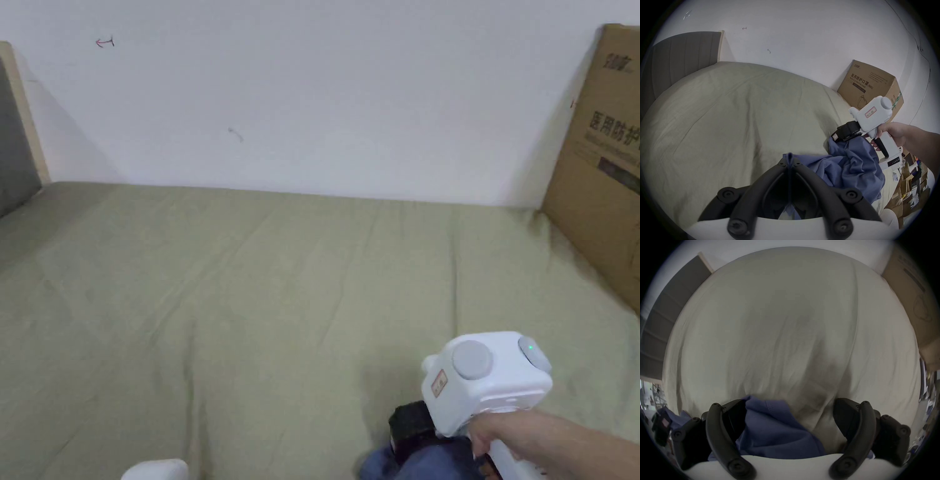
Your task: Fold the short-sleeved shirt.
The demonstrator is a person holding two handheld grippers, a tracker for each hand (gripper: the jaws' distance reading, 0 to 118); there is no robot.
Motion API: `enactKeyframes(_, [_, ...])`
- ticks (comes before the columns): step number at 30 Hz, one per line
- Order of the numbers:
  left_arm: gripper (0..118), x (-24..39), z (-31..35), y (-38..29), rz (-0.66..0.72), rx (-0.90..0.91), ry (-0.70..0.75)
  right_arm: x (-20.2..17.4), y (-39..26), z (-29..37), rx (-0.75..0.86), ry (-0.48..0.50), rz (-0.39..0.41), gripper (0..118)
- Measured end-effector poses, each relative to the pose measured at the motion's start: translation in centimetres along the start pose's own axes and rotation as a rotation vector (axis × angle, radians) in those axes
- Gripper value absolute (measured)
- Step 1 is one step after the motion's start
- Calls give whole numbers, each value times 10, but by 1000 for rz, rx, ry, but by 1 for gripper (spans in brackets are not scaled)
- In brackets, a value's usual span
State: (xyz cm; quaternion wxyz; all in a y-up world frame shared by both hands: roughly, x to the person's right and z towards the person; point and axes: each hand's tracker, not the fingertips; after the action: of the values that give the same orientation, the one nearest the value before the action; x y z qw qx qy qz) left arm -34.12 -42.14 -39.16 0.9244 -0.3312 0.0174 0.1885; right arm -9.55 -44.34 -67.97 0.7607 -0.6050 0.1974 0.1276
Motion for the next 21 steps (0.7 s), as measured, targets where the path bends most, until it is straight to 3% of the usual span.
enactKeyframes(3, [0, -1, 0, 1, -7, -16, -1, -4, -13, 21, 8, -12, 110, 89])
enactKeyframes(6, [0, 2, 5, 3, -6, -25, 2, 0, -23, 39, 17, 1, 181, 12])
enactKeyframes(10, [0, 2, 25, 8, 28, -29, -7, 17, -47, 74, 100, 78, 101, 11])
enactKeyframes(21, [0, 5, 124, 74, 13, 97, -11, 103, -135, 268, 519, 124, -205, 11])
